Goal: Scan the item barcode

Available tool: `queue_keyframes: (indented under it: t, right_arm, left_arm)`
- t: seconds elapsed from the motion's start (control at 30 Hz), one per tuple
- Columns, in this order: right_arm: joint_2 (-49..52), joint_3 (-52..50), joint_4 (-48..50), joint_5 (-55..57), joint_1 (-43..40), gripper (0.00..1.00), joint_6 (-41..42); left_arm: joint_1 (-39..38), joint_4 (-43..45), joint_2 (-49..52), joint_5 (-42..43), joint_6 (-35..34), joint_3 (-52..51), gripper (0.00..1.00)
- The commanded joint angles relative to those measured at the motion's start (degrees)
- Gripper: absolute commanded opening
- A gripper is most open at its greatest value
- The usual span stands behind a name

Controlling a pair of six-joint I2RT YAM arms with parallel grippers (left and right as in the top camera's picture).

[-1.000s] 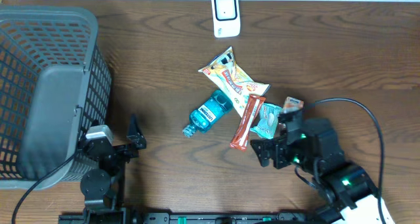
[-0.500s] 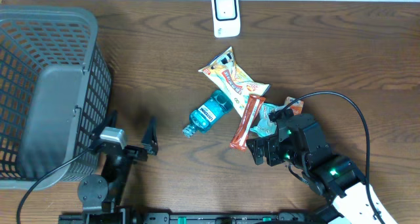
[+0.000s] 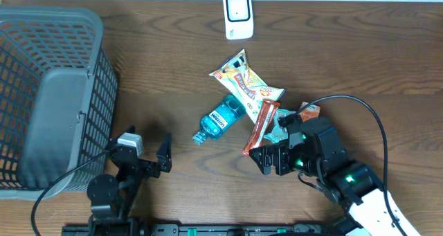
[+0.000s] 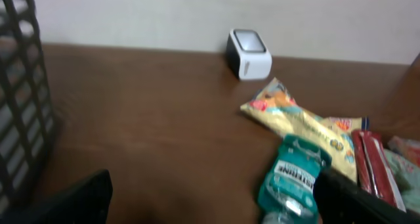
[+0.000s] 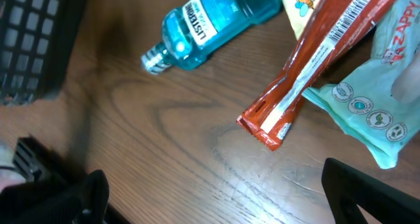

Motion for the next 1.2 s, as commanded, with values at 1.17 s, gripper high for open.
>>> queue_keyframes:
  t: [1.17]
  right_arm:
    - [22.64, 10.99, -14.51, 46.99, 12.81, 0.97, -4.26]
  left_arm:
    - [-0.02, -16.57, -0.04, 1.03, 0.76, 0.44, 0.98]
